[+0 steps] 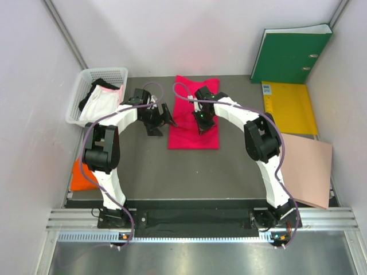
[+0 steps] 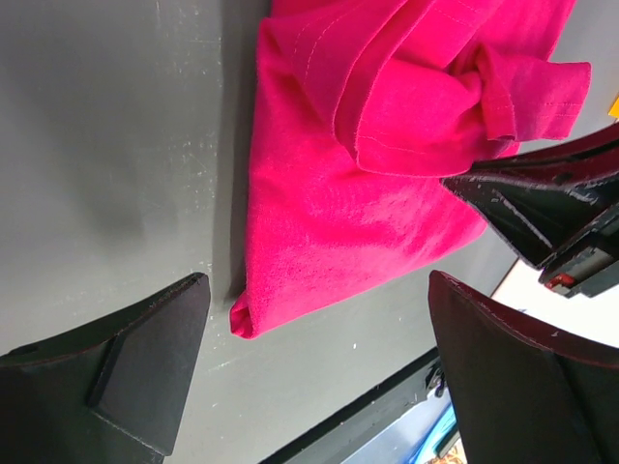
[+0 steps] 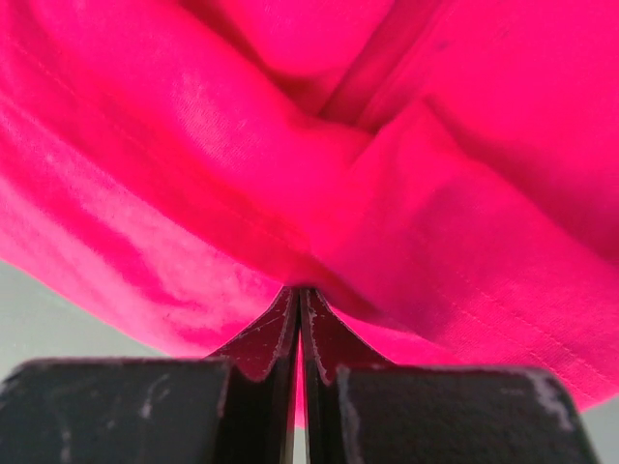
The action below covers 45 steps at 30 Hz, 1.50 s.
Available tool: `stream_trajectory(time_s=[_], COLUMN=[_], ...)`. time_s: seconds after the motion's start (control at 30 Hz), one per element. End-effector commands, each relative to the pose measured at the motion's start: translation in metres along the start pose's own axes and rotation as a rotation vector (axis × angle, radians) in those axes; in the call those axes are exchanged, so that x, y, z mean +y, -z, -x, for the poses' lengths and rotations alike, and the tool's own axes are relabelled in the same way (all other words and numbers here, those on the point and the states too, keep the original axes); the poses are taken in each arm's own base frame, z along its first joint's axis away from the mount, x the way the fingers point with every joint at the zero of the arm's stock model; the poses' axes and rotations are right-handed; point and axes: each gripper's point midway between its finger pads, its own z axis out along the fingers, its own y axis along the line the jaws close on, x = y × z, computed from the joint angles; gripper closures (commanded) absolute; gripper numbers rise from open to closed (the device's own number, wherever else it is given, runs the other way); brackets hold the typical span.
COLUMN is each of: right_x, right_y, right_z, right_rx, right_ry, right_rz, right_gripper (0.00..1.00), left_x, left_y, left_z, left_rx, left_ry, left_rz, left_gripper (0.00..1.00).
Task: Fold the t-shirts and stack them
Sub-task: Fold the folded rectangular tshirt in 1/3 of the way, then grab one side of the 2/3 rectangular tshirt with both arms
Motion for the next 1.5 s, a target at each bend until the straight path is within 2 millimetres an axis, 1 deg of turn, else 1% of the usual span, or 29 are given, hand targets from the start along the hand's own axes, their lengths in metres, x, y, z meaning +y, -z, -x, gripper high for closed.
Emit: stream_trajectory(time_s=[0.0, 0.13, 0.3, 0.37, 0.53, 0.57, 0.63, 0.67, 0.73, 0.77, 0.8, 0.83, 0.87, 0.9, 0.93, 0.97, 1.0, 1.03, 1.07, 1.1, 1.13, 1.17, 1.2, 1.23, 1.27, 1.33, 1.43, 1.47], right_x=[-0.003, -0.012, -0.026, -0.034, -0.049, -0.054, -0.056, -0.058, -0.058, -0.058, -0.057, -0.056, -0.056, -0.062, -0.066, -0.067, -0.078, -0.082, -0.083, -0.095, -0.098, -0.097, -0.103, -0.103, -0.098, -0.095, -0.083, -0.074], right_y=[0.009, 0.009, 0.017, 0.018, 0.024, 0.027, 0.033, 0.038, 0.048, 0.051, 0.065, 0.071, 0.065, 0.087, 0.092, 0.081, 0.103, 0.106, 0.094, 0.108, 0.108, 0.097, 0.104, 0.102, 0.093, 0.086, 0.065, 0.061], right_z=[0.029, 0.041, 0.068, 0.078, 0.105, 0.115, 0.124, 0.132, 0.139, 0.138, 0.14, 0.139, 0.126, 0.125, 0.118, 0.096, 0.092, 0.081, 0.056, 0.047, 0.035, 0.011, 0.002, -0.006, -0.022, -0.034, -0.052, -0.055], right_rx=[-0.081, -0.116, -0.218, -0.254, -0.358, -0.405, -0.452, -0.491, -0.529, -0.537, -0.561, -0.571, -0.54, -0.568, -0.563, -0.506, -0.53, -0.515, -0.446, -0.452, -0.432, -0.367, -0.367, -0.352, -0.306, -0.275, -0.168, -0.136], right_ry=[0.024, 0.014, -0.013, -0.022, -0.056, -0.071, -0.086, -0.099, -0.114, -0.129, -0.14, -0.149, -0.177, -0.209, -0.242, -0.284, -0.328, -0.361, -0.409, -0.457, -0.484, -0.519, -0.545, -0.56, -0.577, -0.602, -0.651, -0.679], right_rz=[-0.052, -0.115, -0.203, -0.251, -0.338, -0.361, -0.379, -0.396, -0.401, -0.399, -0.385, -0.368, -0.333, -0.314, -0.292, -0.239, -0.217, -0.194, -0.14, -0.121, -0.1, -0.06, -0.05, -0.034, 0.007, 0.046, 0.119, 0.169], right_gripper=[1.0, 1.0, 1.0, 1.0, 1.0, 1.0, 1.0, 1.0, 1.0, 1.0, 0.98, 0.96, 0.88, 0.79, 0.74, 0.62, 0.56, 0.5, 0.42, 0.39, 0.37, 0.36, 0.35, 0.35, 0.34, 0.34, 0.34, 0.34], left_x=[-0.01, -0.008, -0.004, -0.002, -0.001, 0.0, 0.0, 0.003, 0.003, 0.007, 0.007, 0.008, 0.011, 0.012, 0.013, 0.015, 0.015, 0.017, 0.02, 0.018, 0.019, 0.022, 0.022, 0.023, 0.023, 0.023, 0.023, 0.023], left_y=[0.004, 0.004, 0.005, 0.005, 0.01, 0.011, 0.013, 0.013, 0.016, 0.014, 0.016, 0.016, 0.013, 0.012, 0.01, 0.006, 0.004, 0.002, -0.001, -0.004, -0.006, -0.008, -0.013, -0.016, -0.018, -0.027, -0.037, -0.04], left_z=[0.006, 0.003, -0.003, -0.006, -0.01, -0.013, -0.016, -0.019, -0.023, -0.026, -0.027, -0.028, -0.031, -0.032, -0.034, -0.036, -0.038, -0.039, -0.044, -0.045, -0.046, -0.048, -0.049, -0.05, -0.051, -0.054, -0.057, -0.057], left_rx=[-0.021, -0.017, -0.01, -0.008, -0.012, -0.008, -0.011, -0.007, -0.008, -0.005, -0.013, -0.017, -0.017, -0.022, -0.017, -0.021, -0.017, -0.017, -0.009, -0.01, -0.01, -0.008, -0.009, -0.005, 0.0, 0.012, 0.03, 0.035], left_ry=[-0.022, -0.023, -0.021, -0.017, -0.022, -0.022, -0.028, -0.024, -0.024, -0.024, -0.024, -0.023, -0.018, -0.008, 0.0, 0.005, 0.021, 0.025, 0.031, 0.029, 0.031, 0.034, 0.031, 0.035, 0.038, 0.044, 0.047, 0.047], left_rz=[-0.038, -0.034, -0.022, -0.019, -0.019, -0.016, -0.014, -0.008, -0.008, -0.006, -0.008, -0.009, -0.009, -0.012, -0.019, -0.026, -0.03, -0.028, -0.025, -0.028, -0.024, -0.018, -0.021, -0.018, -0.02, -0.022, -0.015, -0.012], left_gripper=[0.01, 0.01, 0.01, 0.01, 0.01, 0.01, 0.01, 0.01, 0.01, 0.01, 0.01, 0.01, 0.01, 0.01, 0.01, 0.01, 0.01, 0.01, 0.01, 0.01, 0.01, 0.02, 0.02, 0.03, 0.05, 0.07, 0.17, 0.23])
